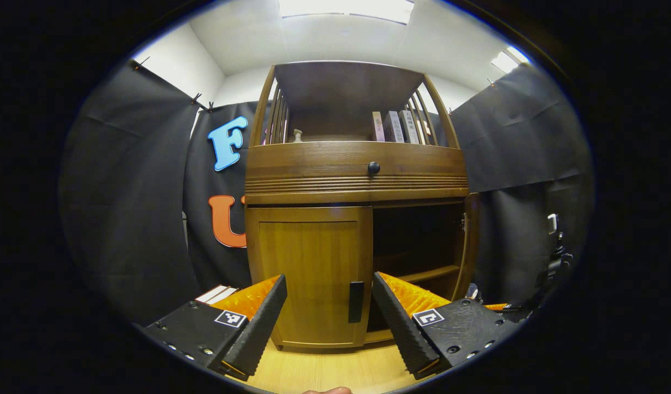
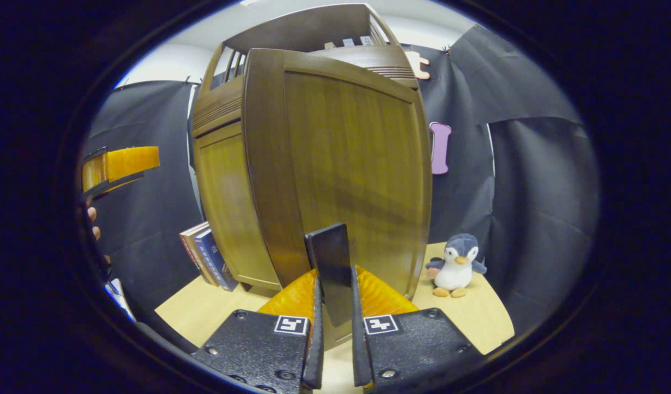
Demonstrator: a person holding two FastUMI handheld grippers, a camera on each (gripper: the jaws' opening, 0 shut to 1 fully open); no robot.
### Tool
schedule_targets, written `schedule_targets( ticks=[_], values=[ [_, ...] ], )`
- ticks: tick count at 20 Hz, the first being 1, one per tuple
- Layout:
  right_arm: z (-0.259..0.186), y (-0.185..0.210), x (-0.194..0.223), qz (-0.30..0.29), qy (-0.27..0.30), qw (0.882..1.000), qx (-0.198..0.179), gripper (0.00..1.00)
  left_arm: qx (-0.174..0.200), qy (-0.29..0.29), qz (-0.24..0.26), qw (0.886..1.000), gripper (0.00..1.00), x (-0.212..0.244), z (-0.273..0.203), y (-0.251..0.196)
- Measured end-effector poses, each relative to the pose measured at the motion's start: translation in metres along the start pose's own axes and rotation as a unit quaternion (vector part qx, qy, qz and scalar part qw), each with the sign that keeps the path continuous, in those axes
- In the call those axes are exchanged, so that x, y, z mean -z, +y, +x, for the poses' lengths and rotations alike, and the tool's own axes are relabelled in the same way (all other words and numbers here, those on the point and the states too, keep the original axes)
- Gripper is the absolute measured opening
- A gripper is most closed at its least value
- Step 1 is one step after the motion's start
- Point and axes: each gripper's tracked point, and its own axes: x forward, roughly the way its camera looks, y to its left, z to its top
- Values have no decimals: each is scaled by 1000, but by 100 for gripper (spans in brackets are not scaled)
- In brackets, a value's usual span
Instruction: Open the right door of the double-door shoe cabinet with the right hand, and open the left door with the left hand.
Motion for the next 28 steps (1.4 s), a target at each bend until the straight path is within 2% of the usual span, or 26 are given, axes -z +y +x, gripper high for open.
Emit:
schedule_targets(
  ticks=[4, 8, 10, 11, 12, 17, 19, 20, 21, 22, 26, 27, 28],
  values=[
    [-19, -18, 2, 19, 6, 999, 25, 22, 9, 6, -11, 1000, 95, 3, 5, -10],
    [-31, -37, 6, 7, 8, 998, 56, 17, 20, 11, -28, 999, 95, 5, 11, -23],
    [-39, -47, 7, 8, 8, 998, 64, 14, 26, 16, -29, 999, 96, 7, 12, -30],
    [-41, -51, 10, 7, 12, 998, 69, 14, 28, 17, -27, 999, 100, 7, 13, -32],
    [-43, -55, 11, 4, 14, 997, 72, 13, 30, 16, -25, 999, 95, 7, 13, -35],
    [-49, -69, 10, 10, 19, 997, 73, 10, 44, 16, -25, 999, 95, 7, 18, -48],
    [-51, -82, 11, 12, 24, 996, 84, 10, 49, 17, -23, 998, 95, 9, 20, -50],
    [-53, -88, 12, 9, 28, 995, 91, 9, 48, 14, -18, 999, 95, 9, 23, -48],
    [-53, -96, 12, 9, 32, 995, 98, 9, 45, 14, -14, 999, 100, 8, 25, -45],
    [-55, -103, 12, 13, 33, 994, 104, 9, 44, 15, -14, 999, 95, 9, 26, -43],
    [-58, -130, 7, 20, 33, 990, 137, 9, 41, 21, -16, 999, 95, 14, 34, -38],
    [-61, -133, 6, 31, 35, 990, 133, 5, 39, 21, -13, 999, 95, 14, 37, -36],
    [-63, -136, 6, 39, 34, 990, 133, 4, 35, 20, -10, 999, 100, 14, 40, -33]
  ],
)
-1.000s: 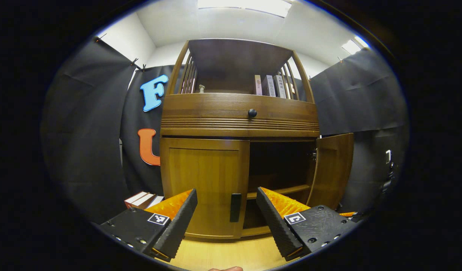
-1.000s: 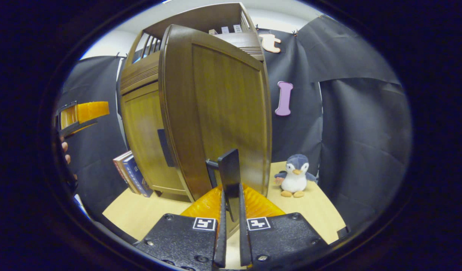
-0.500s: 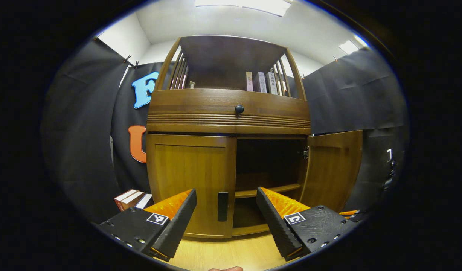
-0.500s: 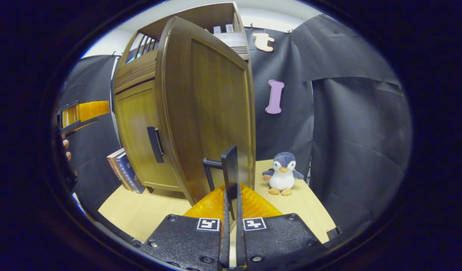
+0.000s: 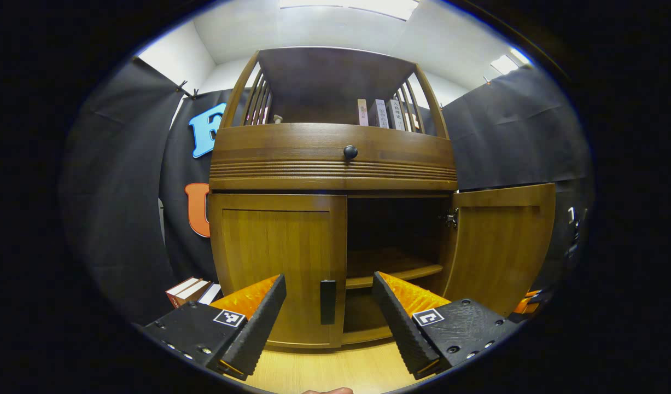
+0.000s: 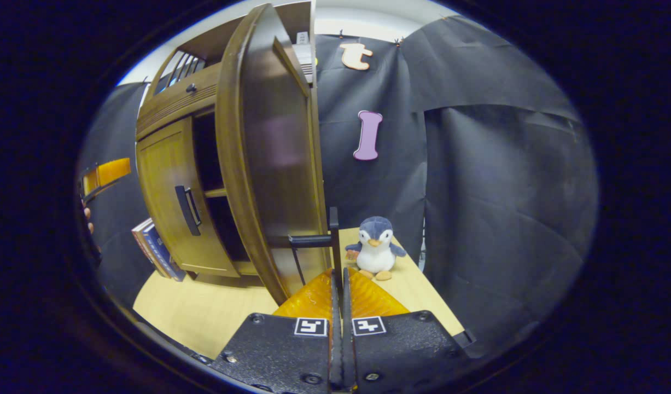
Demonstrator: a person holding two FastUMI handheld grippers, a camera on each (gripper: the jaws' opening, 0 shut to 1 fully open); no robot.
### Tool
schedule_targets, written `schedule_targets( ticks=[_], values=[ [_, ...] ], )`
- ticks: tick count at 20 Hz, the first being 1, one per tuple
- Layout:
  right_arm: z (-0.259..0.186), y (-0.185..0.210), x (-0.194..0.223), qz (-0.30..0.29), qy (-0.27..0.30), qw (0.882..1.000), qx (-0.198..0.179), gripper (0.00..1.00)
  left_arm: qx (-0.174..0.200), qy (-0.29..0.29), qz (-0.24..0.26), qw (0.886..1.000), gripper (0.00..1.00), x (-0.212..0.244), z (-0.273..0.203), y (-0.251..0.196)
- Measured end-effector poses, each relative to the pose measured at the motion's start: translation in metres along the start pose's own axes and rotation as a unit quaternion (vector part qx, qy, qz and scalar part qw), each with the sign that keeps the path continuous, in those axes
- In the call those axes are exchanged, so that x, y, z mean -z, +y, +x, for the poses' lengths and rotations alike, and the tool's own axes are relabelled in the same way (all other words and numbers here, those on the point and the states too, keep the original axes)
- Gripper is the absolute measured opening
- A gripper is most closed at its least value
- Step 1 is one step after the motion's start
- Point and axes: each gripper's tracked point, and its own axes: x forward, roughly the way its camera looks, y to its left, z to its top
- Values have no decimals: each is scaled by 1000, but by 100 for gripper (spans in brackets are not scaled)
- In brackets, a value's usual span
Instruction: Open the right door of the double-door shoe cabinet with the right hand, and open the left door with the left hand.
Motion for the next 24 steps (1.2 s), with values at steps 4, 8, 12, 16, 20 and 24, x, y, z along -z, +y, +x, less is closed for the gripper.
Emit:
schedule_targets(
  ticks=[4, 8, 12, 16, 20, 24],
  values=[
    [-4, -12, 0, 1, 0, 1000, 6, 4, -4, 10, -1, 1000, 95, 10, 15, 8],
    [-15, -43, 1, 6, -5, 999, 41, 0, -7, 23, -4, 1000, 95, 23, 31, 11],
    [-28, -50, -1, 20, -16, 999, 46, 4, -9, 31, -4, 999, 96, 44, 54, 12],
    [-43, -57, -15, 6, -42, 997, 72, 4, 3, 48, -10, 999, 96, 70, 79, 5],
    [-57, -67, -30, 16, -66, 994, 86, 6, 11, 81, -17, 997, 100, 108, 105, 0],
    [-66, -72, -30, 25, -74, 993, 87, 12, 2, 115, -43, 992, 95, 134, 126, 4]
  ],
)
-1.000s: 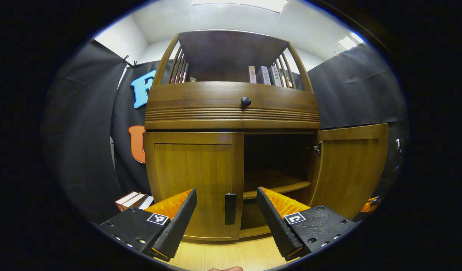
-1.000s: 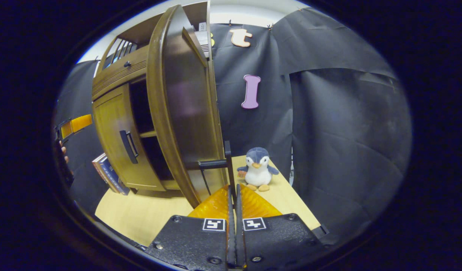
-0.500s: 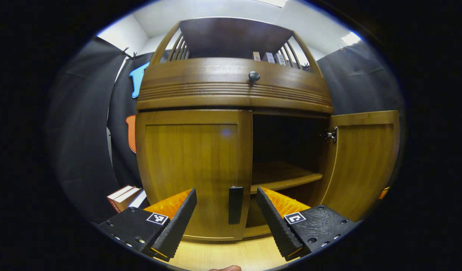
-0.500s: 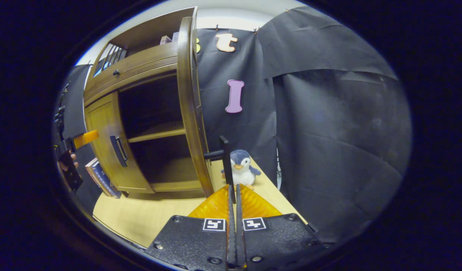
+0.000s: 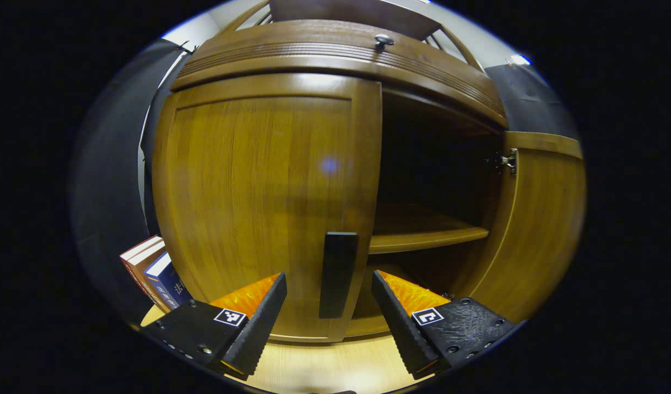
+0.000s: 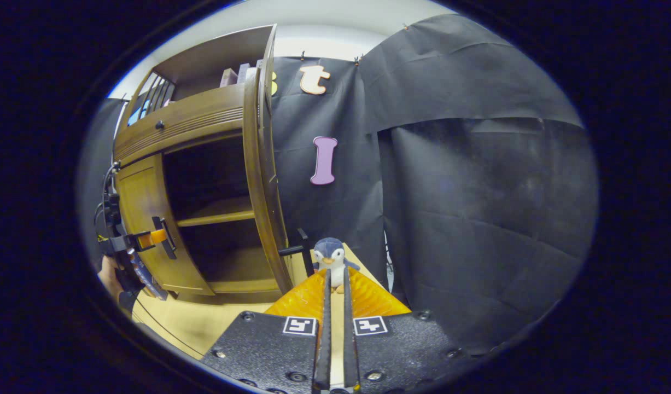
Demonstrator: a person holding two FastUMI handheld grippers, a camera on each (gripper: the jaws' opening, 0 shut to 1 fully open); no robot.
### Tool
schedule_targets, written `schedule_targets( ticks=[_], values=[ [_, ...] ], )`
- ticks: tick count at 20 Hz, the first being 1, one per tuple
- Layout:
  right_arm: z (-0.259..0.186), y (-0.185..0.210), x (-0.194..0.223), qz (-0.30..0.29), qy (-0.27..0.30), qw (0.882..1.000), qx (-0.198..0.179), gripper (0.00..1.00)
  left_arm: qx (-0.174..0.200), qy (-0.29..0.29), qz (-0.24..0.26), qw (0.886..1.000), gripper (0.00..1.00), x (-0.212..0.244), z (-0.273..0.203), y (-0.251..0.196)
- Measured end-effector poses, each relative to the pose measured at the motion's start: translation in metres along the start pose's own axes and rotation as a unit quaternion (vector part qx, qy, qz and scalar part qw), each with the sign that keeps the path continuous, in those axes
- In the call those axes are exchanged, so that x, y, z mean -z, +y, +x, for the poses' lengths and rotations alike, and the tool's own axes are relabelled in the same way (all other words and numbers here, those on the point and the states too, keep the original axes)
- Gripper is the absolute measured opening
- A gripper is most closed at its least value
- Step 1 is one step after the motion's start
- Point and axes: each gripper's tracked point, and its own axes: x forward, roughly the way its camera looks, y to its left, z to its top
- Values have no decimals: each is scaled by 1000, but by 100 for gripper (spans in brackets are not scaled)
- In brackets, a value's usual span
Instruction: Open the right door of the double-door shoe cabinet with the right hand, and open the left door with the left hand.
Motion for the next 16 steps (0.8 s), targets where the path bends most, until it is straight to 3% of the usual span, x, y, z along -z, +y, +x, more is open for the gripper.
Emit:
schedule_targets(
  ticks=[1, 2, 3, 6, 7, 8, 9, 11, 13, 14, 15, 16],
  values=[
    [-1, -1, 0, 1, -2, 1000, -1, 13, -3, 1, 1, 1000, 84, 0, 4, 1],
    [-3, 0, -1, 2, -4, 1000, -3, 20, 0, 2, 0, 1000, 82, 1, 11, 0],
    [-1, 0, -5, 3, -6, 1000, -7, 23, 3, 5, 3, 1000, 83, 3, 17, -1],
    [-3, 2, -8, 0, -10, 1000, -18, 47, -9, 9, 9, 1000, 83, 7, 29, 0],
    [-6, 5, -7, -2, -10, 1000, -23, 48, -5, 11, 7, 1000, 67, 7, 32, -4],
    [-10, 9, -5, -6, -11, 1000, -29, 55, -9, 10, 10, 1000, 82, 8, 34, -4],
    [-13, 12, -5, -9, -13, 999, -33, 54, -10, 8, 13, 1000, 68, 8, 36, -4],
    [-14, 16, -5, -18, -13, 999, -39, 58, 1, 7, 12, 1000, 65, 8, 39, -8],
    [-15, 20, -6, -24, -14, 999, -44, 56, 1, -4, 30, 1000, 61, 8, 38, -5],
    [-16, 23, -5, -27, -13, 998, -49, 58, 1, -11, 41, 999, 53, 6, 39, -5],
    [-17, 25, -7, -31, -14, 998, -52, 56, 4, -14, 44, 999, 61, 7, 38, -7],
    [-18, 28, -9, -36, -15, 998, -54, 58, 16, -19, 41, 999, 61, 4, 32, -13]
  ],
)
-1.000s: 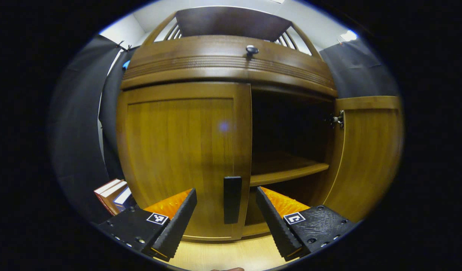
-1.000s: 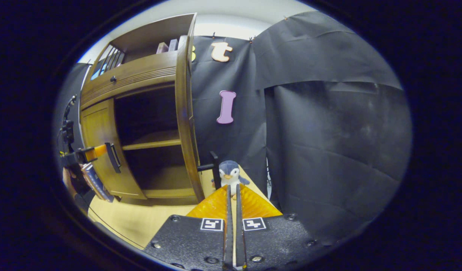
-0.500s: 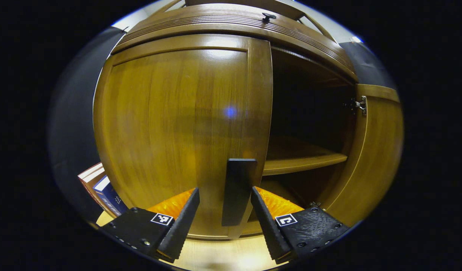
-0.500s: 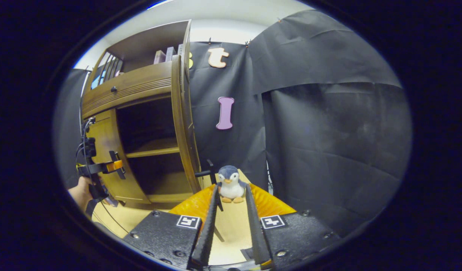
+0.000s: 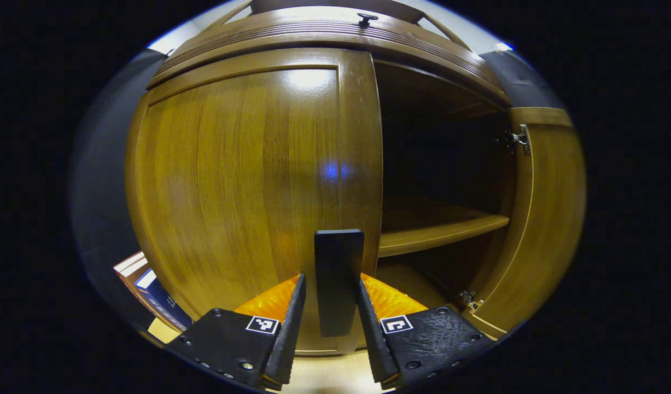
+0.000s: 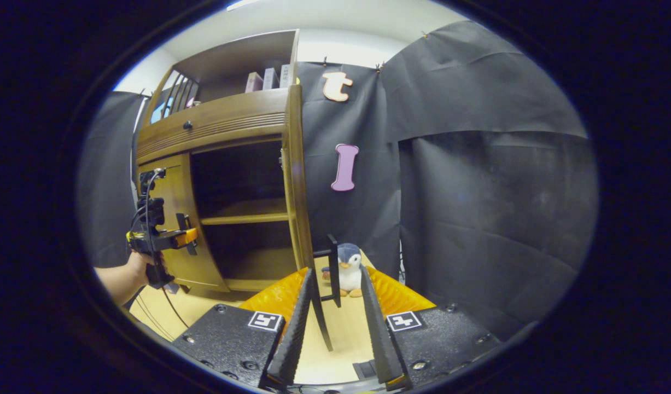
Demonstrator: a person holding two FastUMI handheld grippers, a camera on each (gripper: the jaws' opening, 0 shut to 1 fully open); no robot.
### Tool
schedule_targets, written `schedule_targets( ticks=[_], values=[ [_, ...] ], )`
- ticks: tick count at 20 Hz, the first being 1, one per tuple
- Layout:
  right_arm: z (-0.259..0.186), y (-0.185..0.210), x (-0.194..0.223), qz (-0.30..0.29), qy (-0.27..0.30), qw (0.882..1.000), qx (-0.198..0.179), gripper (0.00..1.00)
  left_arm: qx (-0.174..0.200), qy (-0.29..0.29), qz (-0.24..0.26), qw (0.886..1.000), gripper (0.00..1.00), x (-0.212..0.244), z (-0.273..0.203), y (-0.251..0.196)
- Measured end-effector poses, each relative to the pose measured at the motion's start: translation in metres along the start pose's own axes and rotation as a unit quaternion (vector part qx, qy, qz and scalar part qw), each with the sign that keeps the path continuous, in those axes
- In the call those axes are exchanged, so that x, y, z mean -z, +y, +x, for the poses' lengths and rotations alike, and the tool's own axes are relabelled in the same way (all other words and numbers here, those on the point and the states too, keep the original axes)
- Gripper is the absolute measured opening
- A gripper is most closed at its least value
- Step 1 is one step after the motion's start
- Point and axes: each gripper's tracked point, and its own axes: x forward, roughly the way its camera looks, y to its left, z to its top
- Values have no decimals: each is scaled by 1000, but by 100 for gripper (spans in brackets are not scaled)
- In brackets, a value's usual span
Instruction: Open the right door of the double-door shoe cabinet with the right hand, and open the left door with the left hand.
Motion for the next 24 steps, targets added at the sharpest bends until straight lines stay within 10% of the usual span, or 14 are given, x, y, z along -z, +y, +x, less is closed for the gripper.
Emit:
schedule_targets(
  ticks=[2, 3, 8, 24],
  values=[
    [0, 3, -2, -13, -2, 1000, -2, 58, 2, -2, 4, 1000, 27, 2, 5, 2],
    [-1, 4, -3, -19, -2, 1000, -3, 58, 6, -2, 3, 1000, 46, 3, 6, 1],
    [-4, 16, 0, -25, -5, 1000, -12, 56, 20, 0, -36, 999, 29, 3, 6, 1],
    [0, 72, -8, -47, -16, 995, -84, 58, 0, 23, -24, 999, 39, 21, -51, 7]
  ],
)
